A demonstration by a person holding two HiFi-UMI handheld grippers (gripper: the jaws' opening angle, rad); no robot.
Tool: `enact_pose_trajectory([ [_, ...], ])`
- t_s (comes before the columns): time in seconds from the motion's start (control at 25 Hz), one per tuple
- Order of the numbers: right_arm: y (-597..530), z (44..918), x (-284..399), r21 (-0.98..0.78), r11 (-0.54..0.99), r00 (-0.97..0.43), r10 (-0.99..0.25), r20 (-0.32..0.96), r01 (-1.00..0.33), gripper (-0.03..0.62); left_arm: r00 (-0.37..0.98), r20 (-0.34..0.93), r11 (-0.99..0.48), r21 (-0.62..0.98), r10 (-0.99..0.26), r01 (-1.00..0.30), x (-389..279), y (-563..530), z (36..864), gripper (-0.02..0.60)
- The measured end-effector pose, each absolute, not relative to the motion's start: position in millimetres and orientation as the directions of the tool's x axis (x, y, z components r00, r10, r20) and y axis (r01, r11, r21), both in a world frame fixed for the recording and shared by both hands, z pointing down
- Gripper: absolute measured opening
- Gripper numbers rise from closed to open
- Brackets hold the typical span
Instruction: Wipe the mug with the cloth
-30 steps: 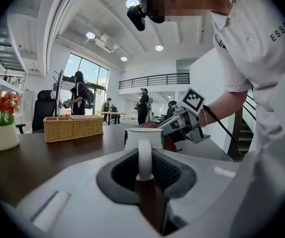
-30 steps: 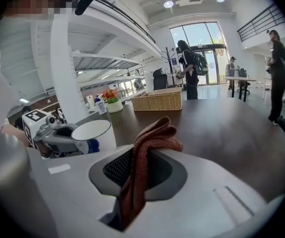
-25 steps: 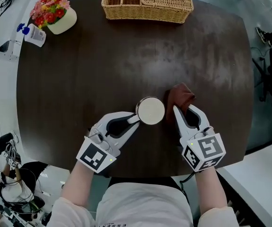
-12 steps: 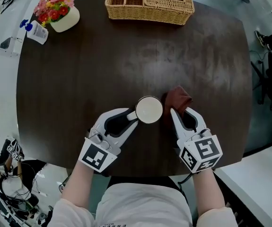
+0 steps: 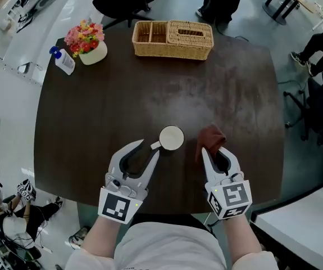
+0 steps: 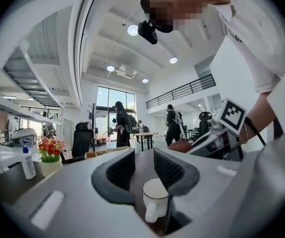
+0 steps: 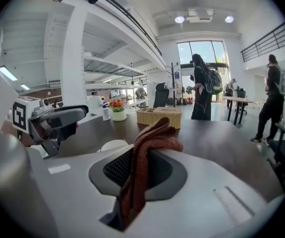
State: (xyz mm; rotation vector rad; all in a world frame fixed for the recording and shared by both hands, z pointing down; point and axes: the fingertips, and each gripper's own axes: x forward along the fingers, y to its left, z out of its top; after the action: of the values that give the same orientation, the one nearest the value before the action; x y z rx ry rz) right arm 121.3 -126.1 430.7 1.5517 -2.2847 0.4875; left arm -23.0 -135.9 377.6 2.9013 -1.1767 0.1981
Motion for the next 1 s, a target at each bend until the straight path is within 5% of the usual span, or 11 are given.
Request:
enact_pose_trajectory([
  [0.2, -95.5, 372.7, 121.4, -0.024, 0.372, -0.355, -0.862, 0.363, -0.928, 0.081, 0.620, 0.062, -0.622, -0.043, -0.783, -0.782, -26.8, -109.4, 318.3, 0.000],
  [1.0, 84.1, 314.5, 95.2, 0.056, 0.394, -0.369, -0.895, 0.249, -0.917, 0.081, 0.627, -0.025, -0.626, -0.056, -0.778, -0.778, -40.4, 77.7, 245.5, 0.000],
])
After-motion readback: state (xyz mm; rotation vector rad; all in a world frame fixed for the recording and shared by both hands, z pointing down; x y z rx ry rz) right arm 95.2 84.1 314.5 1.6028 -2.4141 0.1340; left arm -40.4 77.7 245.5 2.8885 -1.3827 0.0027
